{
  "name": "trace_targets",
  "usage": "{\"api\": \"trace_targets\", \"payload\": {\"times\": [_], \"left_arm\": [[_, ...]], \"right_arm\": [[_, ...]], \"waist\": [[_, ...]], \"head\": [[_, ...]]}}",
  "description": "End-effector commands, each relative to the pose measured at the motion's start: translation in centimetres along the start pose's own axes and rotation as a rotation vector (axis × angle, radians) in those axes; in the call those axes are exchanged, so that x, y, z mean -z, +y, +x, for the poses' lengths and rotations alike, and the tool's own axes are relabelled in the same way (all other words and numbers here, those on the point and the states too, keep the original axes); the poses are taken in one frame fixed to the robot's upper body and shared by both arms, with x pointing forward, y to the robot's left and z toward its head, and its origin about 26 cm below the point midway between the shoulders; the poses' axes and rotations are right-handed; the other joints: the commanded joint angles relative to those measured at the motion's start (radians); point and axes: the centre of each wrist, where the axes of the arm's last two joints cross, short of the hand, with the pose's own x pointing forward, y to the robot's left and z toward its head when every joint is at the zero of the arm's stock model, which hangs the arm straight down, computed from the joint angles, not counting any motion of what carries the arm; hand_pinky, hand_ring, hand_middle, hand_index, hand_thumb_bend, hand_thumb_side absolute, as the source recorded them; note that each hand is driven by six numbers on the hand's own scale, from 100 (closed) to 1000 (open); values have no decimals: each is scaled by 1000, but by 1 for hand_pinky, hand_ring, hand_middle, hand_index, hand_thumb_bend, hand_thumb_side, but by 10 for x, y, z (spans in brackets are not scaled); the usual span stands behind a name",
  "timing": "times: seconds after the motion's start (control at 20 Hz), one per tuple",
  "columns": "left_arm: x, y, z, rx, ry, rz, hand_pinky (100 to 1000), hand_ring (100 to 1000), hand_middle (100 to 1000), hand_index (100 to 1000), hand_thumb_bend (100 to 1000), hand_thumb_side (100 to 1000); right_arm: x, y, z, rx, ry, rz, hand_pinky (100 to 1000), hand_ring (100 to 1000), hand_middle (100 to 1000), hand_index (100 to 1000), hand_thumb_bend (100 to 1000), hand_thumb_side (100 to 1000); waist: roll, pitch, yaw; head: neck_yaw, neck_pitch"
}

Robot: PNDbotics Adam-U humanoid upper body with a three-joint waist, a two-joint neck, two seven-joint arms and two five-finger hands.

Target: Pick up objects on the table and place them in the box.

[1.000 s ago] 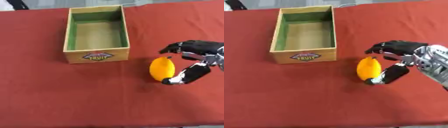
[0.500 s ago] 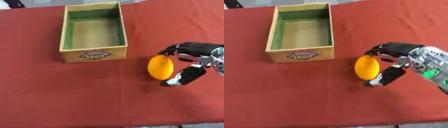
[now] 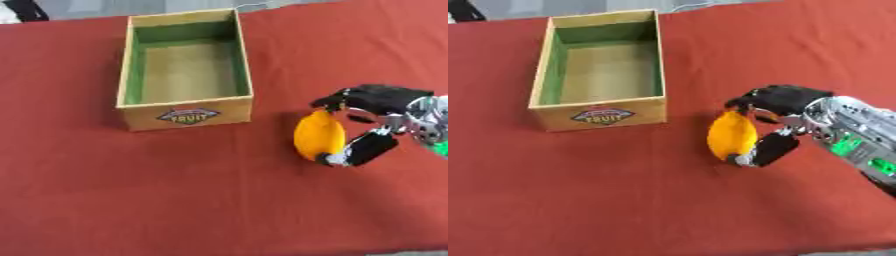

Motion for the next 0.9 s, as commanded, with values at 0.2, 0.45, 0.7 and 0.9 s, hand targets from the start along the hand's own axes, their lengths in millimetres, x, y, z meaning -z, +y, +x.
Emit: {"api": "trace_targets", "payload": {"times": [0.2,0.45,0.7,0.9], "left_arm": [[6,2,8,-6,-39,1,615,685,733,917,197,1000],[7,2,8,-7,-42,-2,616,684,733,913,190,1000],[7,3,8,-3,-45,-2,616,684,733,912,190,1000],[7,3,8,-3,-47,-2,616,684,733,912,189,1000]], "right_arm": [[4,-3,-14,-28,36,-70,719,781,664,853,258,525],[3,-7,-13,-23,26,-119,674,718,530,551,215,479],[2,-13,-12,-6,22,-153,632,670,435,407,106,416],[-1,-23,-11,15,27,-208,612,641,409,378,100,325]], "waist": [[-3,-12,2],[-6,-13,1],[-10,-17,0],[-13,-22,-2]], "head": [[2,-9],[3,-8],[2,-9],[3,-11]]}}
